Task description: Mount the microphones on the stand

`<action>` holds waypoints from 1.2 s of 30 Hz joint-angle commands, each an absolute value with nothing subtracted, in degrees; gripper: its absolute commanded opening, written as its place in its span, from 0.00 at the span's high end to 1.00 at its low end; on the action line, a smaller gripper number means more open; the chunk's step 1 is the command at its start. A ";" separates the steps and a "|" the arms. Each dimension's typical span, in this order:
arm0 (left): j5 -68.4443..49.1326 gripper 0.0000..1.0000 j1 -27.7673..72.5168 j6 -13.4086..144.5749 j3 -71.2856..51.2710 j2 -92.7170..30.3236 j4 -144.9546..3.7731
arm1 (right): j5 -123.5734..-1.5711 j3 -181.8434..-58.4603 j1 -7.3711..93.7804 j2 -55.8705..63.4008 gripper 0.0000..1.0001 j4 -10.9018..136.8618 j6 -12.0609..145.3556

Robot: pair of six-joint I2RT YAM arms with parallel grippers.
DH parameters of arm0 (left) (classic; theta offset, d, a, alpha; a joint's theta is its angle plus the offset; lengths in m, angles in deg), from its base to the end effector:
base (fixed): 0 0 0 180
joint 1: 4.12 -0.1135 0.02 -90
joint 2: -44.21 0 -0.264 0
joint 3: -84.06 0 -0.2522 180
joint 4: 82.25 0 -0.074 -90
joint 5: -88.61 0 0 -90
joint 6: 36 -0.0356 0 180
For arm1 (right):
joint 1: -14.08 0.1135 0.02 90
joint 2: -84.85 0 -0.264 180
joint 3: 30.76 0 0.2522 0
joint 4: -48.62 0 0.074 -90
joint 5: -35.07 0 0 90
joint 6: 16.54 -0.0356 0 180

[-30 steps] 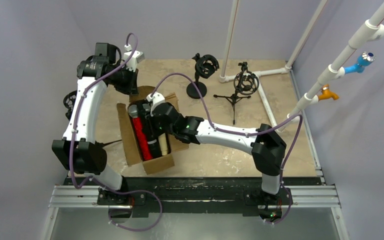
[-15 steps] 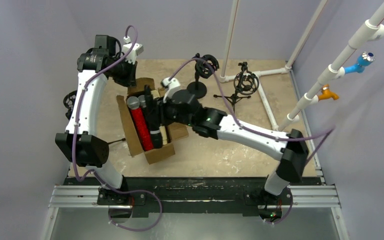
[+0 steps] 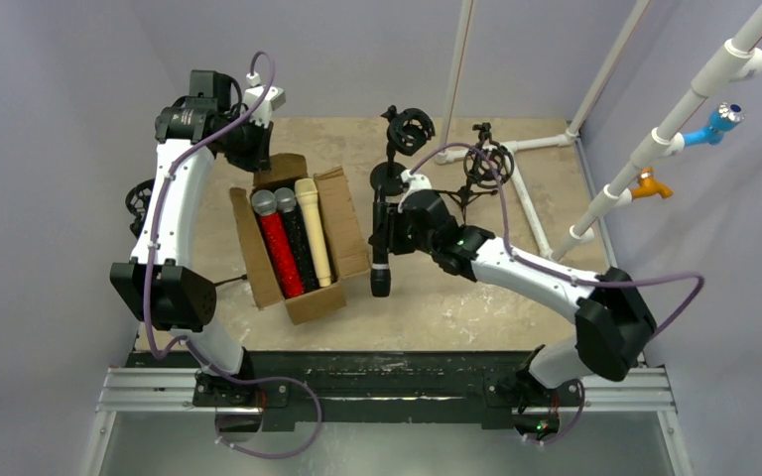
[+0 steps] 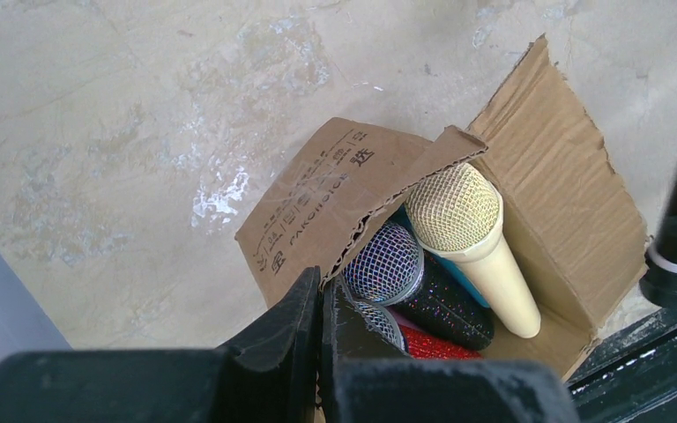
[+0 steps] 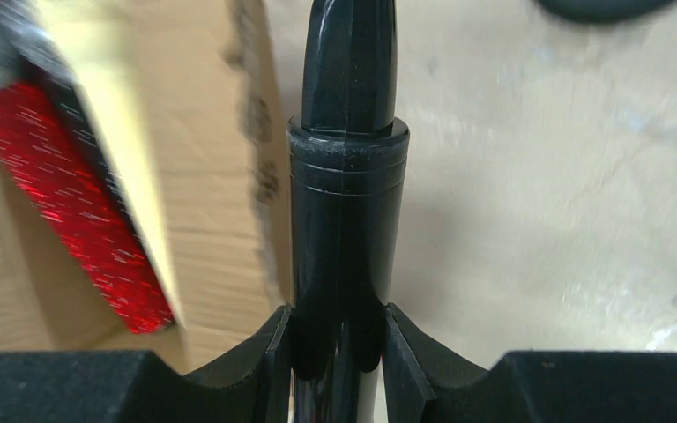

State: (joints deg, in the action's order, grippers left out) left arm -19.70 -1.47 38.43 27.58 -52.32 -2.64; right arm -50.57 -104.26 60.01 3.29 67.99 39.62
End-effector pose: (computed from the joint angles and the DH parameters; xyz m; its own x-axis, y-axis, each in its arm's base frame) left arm 0.3393 -0.0269 0.4046 -0.7017 0.2876 -0.6518 0.4389 0.8952 -0.0775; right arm 0.2302 0.2339 0.2888 -0.6389 0.1383 -0.7567 -0.3776 0.8006 0.4652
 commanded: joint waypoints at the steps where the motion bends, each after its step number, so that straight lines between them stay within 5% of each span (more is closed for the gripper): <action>1: -21.08 1.00 -1.57 39.06 28.14 -49.52 -6.85 | -54.43 -101.49 60.04 -1.57 1.00 61.83 35.89; 23: -20.66 1.00 -1.51 39.06 25.20 -48.02 -8.88 | -59.07 -109.63 70.04 -24.49 1.00 49.56 22.12; 36: -17.88 1.00 -1.58 38.64 19.16 -43.44 -9.96 | -54.54 -104.70 67.36 -19.81 1.00 52.36 23.76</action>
